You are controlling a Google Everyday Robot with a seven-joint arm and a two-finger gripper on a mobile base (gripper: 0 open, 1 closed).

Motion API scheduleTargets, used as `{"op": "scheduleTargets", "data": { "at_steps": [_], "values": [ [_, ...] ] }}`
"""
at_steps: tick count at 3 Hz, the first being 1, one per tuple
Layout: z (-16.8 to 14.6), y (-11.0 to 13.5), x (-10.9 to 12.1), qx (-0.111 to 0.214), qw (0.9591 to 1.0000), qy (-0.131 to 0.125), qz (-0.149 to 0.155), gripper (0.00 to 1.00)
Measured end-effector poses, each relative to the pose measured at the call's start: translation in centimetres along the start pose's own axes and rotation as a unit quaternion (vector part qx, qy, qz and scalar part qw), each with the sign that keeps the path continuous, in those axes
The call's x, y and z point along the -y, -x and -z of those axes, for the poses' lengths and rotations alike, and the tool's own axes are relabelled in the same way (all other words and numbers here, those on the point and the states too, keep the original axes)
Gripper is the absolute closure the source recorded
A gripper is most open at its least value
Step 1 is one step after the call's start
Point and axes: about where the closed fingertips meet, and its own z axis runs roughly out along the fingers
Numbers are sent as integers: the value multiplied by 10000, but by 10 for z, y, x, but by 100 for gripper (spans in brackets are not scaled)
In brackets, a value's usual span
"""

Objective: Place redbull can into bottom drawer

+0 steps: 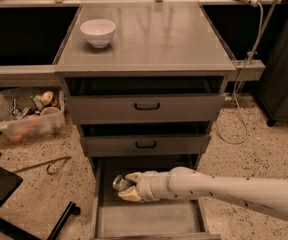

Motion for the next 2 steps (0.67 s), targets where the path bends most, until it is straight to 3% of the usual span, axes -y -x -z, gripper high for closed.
{"op": "scheduleTargets", "data": {
  "at_steps": [1, 2],
  "values": [
    [-52, -30, 31, 119, 9998, -150, 27, 100],
    [-91, -79, 59, 150, 9988, -350, -319, 100]
  ]
}}
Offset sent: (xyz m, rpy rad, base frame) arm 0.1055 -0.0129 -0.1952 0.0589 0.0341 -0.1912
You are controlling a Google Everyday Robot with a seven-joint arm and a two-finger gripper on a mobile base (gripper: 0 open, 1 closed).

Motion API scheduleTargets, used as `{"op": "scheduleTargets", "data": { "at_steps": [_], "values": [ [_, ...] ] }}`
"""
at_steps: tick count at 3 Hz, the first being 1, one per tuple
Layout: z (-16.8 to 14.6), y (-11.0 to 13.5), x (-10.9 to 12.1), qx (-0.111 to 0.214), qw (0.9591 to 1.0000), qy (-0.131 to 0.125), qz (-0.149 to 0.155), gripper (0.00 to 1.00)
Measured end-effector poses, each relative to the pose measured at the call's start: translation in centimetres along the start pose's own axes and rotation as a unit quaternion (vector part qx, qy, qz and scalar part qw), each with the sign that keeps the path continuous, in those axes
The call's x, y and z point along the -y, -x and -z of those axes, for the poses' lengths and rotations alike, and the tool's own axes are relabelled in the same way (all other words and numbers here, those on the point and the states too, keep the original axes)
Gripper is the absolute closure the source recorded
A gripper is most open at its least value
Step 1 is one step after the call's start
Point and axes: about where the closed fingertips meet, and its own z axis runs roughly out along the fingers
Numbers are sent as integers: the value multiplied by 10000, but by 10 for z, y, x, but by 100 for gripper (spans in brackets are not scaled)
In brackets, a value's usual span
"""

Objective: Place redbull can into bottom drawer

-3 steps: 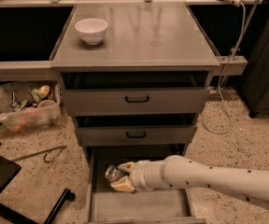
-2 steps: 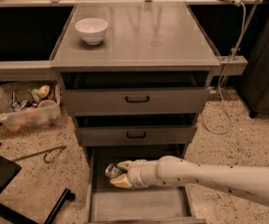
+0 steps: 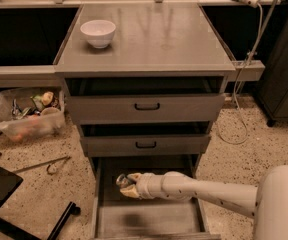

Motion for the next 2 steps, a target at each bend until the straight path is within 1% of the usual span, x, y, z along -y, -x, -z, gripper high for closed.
{"op": "scheduleTargets", "data": {
  "at_steps": [1, 2],
  "values": [
    [-45, -51, 15, -131, 9991, 148, -376, 100],
    [-46, -51, 50, -66, 9989, -103, -449, 100]
  ]
}}
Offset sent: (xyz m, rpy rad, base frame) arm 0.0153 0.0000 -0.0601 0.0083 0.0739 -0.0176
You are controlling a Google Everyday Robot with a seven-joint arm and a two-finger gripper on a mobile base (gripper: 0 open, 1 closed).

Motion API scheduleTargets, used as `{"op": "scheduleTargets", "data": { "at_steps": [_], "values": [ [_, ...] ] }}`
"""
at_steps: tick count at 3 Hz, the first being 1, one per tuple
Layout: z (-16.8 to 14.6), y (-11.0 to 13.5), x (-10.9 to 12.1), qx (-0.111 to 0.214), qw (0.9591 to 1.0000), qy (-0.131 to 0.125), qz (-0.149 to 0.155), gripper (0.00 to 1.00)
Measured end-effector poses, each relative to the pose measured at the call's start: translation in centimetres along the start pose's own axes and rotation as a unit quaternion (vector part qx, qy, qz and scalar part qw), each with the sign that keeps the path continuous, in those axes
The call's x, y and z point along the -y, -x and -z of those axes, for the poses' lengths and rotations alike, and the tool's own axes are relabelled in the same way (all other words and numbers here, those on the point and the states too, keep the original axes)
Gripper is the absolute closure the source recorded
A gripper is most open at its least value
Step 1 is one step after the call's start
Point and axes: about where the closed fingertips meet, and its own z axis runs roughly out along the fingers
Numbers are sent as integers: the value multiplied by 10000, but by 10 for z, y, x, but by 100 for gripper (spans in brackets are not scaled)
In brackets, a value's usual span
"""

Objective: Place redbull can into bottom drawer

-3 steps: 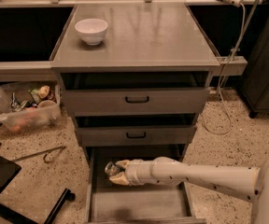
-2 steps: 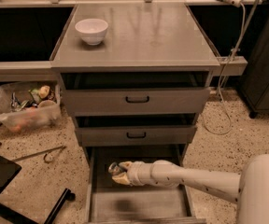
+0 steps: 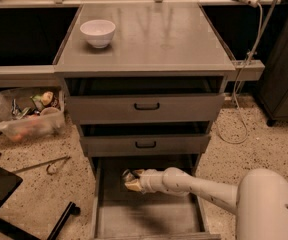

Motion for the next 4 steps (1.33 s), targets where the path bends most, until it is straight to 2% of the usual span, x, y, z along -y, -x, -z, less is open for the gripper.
{"op": "scheduleTargets", "data": {
  "at_steps": [1, 2, 3, 4],
  "values": [
    [0, 0, 0, 0, 10000, -1, 1, 100],
    [-11, -23, 4, -167, 9998, -99, -5, 100],
    [-36, -66, 16, -361, 9992, -141, -96, 100],
    [-55, -90, 63, -316, 9985, -372, -246, 100]
  ]
}}
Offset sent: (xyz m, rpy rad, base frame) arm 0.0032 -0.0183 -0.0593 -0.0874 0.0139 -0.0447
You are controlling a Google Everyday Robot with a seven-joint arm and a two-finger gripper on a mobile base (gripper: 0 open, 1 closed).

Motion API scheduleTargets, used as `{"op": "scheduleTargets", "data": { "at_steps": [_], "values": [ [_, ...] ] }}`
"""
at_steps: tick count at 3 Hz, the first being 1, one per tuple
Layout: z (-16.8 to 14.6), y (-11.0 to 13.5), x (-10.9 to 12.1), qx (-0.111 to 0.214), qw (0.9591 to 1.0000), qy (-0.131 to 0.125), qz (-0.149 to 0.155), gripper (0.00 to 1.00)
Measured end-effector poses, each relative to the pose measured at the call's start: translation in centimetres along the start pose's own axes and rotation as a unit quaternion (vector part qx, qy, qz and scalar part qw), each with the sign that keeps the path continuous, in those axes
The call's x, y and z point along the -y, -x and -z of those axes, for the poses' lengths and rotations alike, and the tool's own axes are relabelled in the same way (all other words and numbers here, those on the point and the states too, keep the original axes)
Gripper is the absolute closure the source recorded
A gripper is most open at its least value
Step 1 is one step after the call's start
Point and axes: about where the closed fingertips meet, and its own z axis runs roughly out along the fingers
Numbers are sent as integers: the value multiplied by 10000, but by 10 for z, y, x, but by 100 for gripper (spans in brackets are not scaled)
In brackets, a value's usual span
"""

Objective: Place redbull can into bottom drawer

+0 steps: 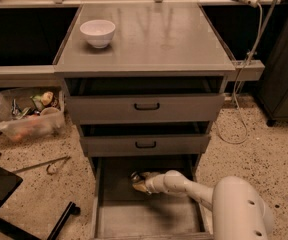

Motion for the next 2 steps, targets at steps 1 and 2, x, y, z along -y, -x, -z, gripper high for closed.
{"op": "scheduleTargets", "data": {
  "at_steps": [1, 2],
  "values": [
    [0, 0, 0, -1, 10000, 0, 0, 100],
    [-11, -6, -2, -287, 9996, -39, -33, 100]
  ]
}}
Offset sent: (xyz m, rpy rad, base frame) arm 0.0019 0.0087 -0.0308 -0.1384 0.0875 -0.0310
